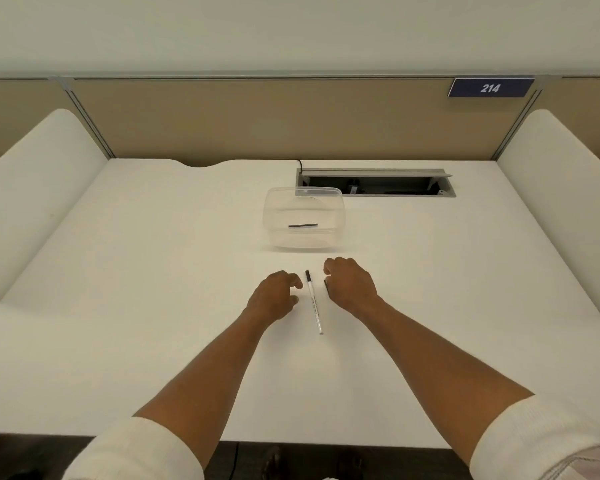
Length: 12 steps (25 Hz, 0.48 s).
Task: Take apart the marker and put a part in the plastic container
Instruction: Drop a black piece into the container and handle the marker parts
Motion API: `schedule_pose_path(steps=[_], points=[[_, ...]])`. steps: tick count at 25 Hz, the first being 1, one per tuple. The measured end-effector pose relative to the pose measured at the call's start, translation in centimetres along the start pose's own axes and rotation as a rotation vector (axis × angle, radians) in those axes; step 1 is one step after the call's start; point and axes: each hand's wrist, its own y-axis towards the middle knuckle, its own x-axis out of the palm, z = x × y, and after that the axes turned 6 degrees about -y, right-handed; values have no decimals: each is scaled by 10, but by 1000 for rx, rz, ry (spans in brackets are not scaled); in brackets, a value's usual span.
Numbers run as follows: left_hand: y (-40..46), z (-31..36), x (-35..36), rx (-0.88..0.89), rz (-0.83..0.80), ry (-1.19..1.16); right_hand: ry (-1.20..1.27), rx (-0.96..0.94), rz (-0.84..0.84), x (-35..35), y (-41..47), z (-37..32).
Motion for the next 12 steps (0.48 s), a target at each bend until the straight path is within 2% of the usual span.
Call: schedule_pose_path(steps=[12], points=[[-15,12,33,171,-2,145,4,-57,-55,45,-59,9]])
